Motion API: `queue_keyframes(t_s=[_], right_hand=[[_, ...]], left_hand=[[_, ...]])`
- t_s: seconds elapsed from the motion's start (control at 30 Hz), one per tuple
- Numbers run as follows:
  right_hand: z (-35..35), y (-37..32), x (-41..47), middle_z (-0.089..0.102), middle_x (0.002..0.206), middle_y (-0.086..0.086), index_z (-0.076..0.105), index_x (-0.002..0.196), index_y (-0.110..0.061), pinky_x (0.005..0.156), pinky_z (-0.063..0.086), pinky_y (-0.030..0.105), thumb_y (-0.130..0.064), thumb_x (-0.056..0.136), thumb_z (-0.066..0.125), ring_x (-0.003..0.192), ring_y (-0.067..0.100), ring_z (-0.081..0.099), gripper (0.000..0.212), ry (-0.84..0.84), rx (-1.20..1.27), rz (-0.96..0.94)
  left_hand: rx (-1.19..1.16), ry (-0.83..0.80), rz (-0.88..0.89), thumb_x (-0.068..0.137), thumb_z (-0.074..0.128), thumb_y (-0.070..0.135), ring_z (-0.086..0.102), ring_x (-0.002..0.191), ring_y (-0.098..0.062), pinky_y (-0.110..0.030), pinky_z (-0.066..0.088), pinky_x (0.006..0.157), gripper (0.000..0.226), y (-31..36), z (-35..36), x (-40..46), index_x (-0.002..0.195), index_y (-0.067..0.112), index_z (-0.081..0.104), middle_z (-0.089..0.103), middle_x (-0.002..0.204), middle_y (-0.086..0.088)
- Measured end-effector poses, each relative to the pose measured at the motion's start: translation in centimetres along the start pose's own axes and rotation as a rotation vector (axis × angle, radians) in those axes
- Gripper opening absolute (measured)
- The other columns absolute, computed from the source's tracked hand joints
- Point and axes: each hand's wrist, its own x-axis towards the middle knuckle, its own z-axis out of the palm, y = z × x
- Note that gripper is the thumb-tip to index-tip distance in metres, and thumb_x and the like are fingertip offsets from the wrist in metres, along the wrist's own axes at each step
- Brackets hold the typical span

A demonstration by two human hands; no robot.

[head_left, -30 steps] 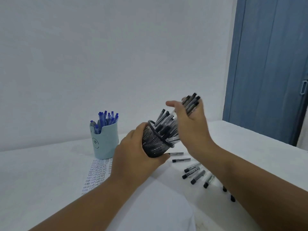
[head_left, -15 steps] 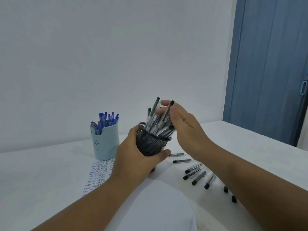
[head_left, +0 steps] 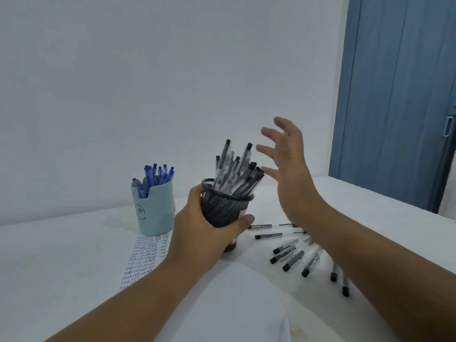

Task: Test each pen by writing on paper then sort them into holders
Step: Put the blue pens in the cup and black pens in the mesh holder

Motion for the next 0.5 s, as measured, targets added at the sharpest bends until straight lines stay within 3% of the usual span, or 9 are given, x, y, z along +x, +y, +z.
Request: queue_keyframes(t_s=[0.03, 0.1, 0.17, 0.23, 0.3, 0.37, 0.5], right_hand=[[-0.8, 0.1, 0.1, 0.054, 0.133, -0.014, 0.041, 0.129, -0.048, 0.102, 0.047, 0.041, -0.089, 0.072, 0.045, 0.127, 0.013, 0.056, 0.07, -0.032, -0.043, -0.018], [-2.5, 0.4, 0.3, 0.06, 0.129, -0.01, 0.045, 0.128, -0.045, 0.098, 0.052, 0.045, -0.082, 0.083, 0.035, 0.114, 0.012, 0.064, 0.059, -0.12, -0.187, 0.006], [-4.3, 0.8, 0.6, 0.069, 0.117, -0.007, 0.052, 0.129, -0.032, 0.098, 0.053, 0.048, -0.057, 0.1, 0.041, 0.104, 0.013, 0.068, 0.04, -0.255, -0.417, 0.093], [-5.9, 1.2, 0.6, 0.071, 0.111, -0.01, 0.06, 0.125, -0.03, 0.1, 0.052, 0.045, -0.045, 0.1, 0.053, 0.105, 0.011, 0.068, 0.029, -0.484, -0.712, 0.225], [-7.1, 1.5, 0.4, 0.068, 0.115, -0.021, 0.065, 0.12, -0.043, 0.104, 0.048, 0.038, -0.056, 0.089, 0.066, 0.112, 0.001, 0.062, 0.034, -0.724, -0.957, 0.336], [-7.8, 1.6, 0.2, 0.064, 0.12, -0.025, 0.065, 0.115, -0.055, 0.107, 0.045, 0.036, -0.066, 0.069, 0.08, 0.116, -0.006, 0.056, 0.05, -0.872, -1.006, 0.429], [-8.3, 2.1, 0.4, 0.059, 0.125, -0.018, 0.061, 0.116, -0.063, 0.109, 0.042, 0.036, -0.064, 0.05, 0.091, 0.113, -0.002, 0.055, 0.073, -0.934, -1.008, 0.487]], left_hand=[[-0.02, 0.011, -0.016, 0.058, 0.095, 0.045, 0.063, 0.089, 0.013, 0.001, 0.044, 0.068, 0.076, -0.2, -0.1, 0.1, 0.121, 0.037, 0.054, 0.07, 0.1, 0.02], [-0.037, 0.034, -0.036, 0.057, 0.095, 0.042, 0.065, 0.088, 0.01, -0.002, 0.047, 0.068, 0.075, -0.5, -0.3, 0.2, 0.12, 0.036, 0.055, 0.071, 0.1, 0.018], [-0.024, 0.056, -0.045, 0.056, 0.096, 0.039, 0.065, 0.086, 0.01, -0.005, 0.05, 0.067, 0.077, -0.6, -0.6, 0.3, 0.12, 0.037, 0.054, 0.07, 0.098, 0.017], [-0.009, 0.069, -0.046, 0.057, 0.097, 0.032, 0.063, 0.081, 0.013, -0.002, 0.045, 0.06, 0.076, -0.6, -0.8, 0.3, 0.12, 0.033, 0.055, 0.069, 0.095, 0.015], [-0.002, 0.069, -0.054, 0.059, 0.097, 0.026, 0.062, 0.075, 0.016, 0.0, 0.042, 0.056, 0.074, -0.3, -0.9, 0.2, 0.119, 0.03, 0.054, 0.067, 0.092, 0.016], [0.002, 0.066, -0.056, 0.06, 0.097, 0.023, 0.061, 0.071, 0.017, 0.0, 0.041, 0.054, 0.073, 0.0, -0.9, 0.1, 0.118, 0.029, 0.053, 0.065, 0.09, 0.018], [-0.005, 0.045, -0.063, 0.063, 0.095, 0.018, 0.06, 0.057, 0.015, -0.002, 0.041, 0.047, 0.069, 0.5, -0.8, -0.2, 0.115, 0.029, 0.052, 0.064, 0.081, 0.016]])
